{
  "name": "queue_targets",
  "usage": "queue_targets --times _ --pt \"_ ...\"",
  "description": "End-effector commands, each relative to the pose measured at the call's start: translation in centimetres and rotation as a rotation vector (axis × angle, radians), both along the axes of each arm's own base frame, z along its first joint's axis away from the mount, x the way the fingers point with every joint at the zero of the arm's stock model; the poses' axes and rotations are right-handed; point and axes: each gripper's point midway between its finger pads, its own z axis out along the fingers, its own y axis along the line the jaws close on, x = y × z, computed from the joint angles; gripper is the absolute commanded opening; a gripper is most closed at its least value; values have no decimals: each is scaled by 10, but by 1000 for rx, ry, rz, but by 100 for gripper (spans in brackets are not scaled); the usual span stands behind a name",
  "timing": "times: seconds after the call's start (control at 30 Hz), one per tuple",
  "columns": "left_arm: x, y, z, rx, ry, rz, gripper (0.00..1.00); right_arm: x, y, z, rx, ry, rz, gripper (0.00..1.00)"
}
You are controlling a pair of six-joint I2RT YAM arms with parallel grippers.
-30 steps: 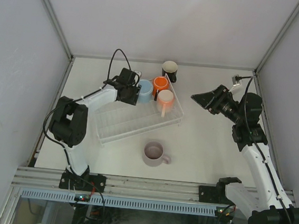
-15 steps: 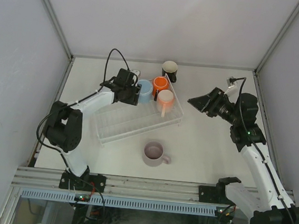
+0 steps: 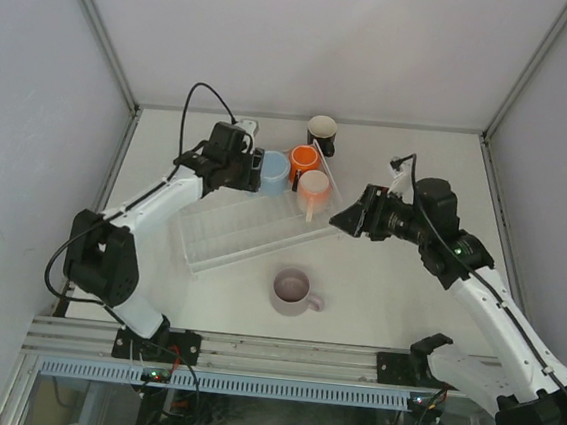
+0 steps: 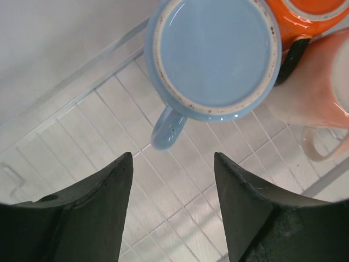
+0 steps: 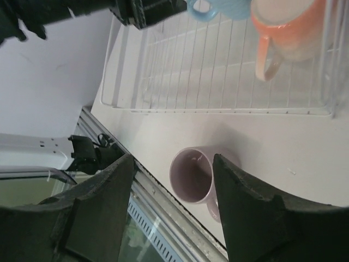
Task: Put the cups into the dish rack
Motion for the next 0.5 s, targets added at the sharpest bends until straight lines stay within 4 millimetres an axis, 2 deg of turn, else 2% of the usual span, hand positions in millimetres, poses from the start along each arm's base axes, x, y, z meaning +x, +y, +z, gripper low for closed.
queue_targets --times 0.0,0.17,0.47 --pt "-13 10 47 -43 -90 44 66 -16 11 -7 -122 -17 68 59" --pt "-36 16 81 -107 -121 72 68 -43 36 -33 -269 -2 252 57" --pt "-87 27 118 -215 -145 83 69 -88 78 -70 -427 -9 562 56"
